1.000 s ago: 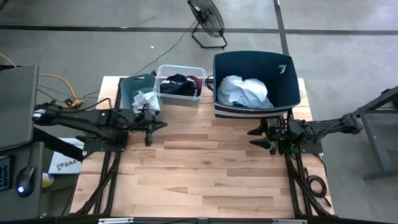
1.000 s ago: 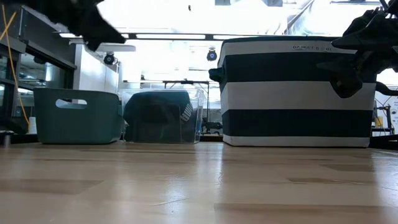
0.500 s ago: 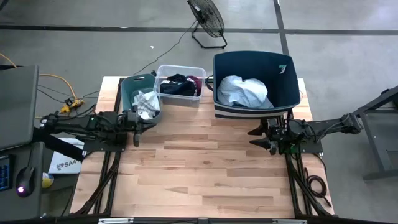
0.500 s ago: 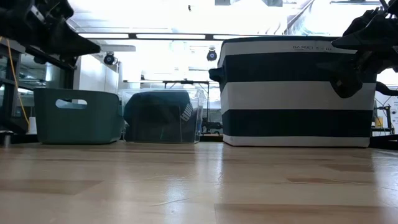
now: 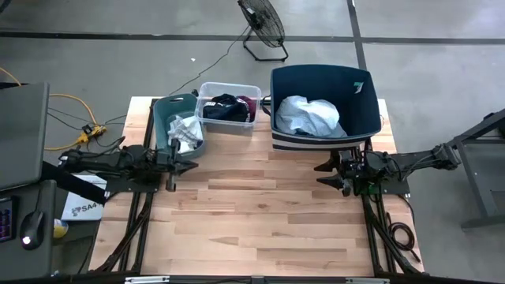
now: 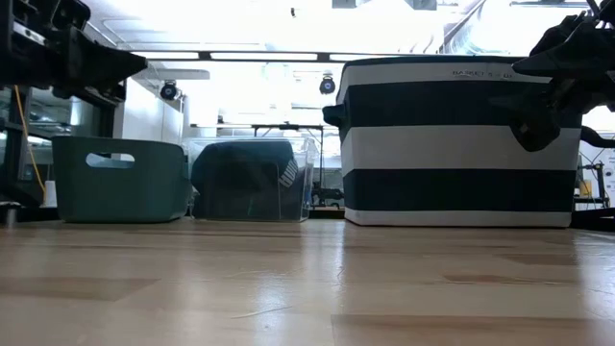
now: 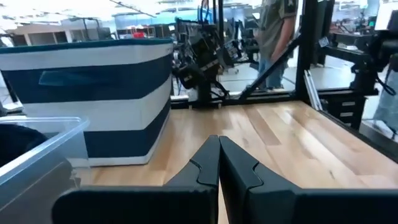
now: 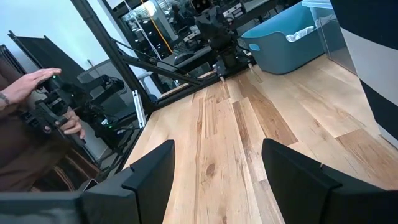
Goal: Pick & Place Cloths
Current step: Return to Home Position
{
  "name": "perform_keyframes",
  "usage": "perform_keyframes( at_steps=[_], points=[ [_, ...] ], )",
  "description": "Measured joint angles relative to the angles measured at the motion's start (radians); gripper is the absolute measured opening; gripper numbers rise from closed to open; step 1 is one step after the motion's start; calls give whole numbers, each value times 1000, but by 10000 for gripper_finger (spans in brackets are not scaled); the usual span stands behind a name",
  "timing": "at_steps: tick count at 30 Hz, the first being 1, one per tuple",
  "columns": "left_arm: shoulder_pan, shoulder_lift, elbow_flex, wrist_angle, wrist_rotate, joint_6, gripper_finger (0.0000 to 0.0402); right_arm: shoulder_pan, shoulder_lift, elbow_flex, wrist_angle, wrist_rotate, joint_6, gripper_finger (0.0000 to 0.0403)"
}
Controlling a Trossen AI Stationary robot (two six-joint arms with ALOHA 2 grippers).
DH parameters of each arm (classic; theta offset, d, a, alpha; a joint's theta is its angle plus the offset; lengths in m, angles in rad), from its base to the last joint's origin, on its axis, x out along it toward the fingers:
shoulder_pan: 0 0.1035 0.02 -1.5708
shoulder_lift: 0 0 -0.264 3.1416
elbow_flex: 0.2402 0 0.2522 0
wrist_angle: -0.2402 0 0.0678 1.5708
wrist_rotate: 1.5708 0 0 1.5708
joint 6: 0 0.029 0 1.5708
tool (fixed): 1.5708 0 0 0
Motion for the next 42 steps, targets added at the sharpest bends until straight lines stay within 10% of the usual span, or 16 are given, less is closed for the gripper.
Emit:
perform_keyframes(
  at_steps=[42],
  points=[
    [0,0,-61,18,-16,-17,2,0,0,0,0,0,0,233]
  ],
)
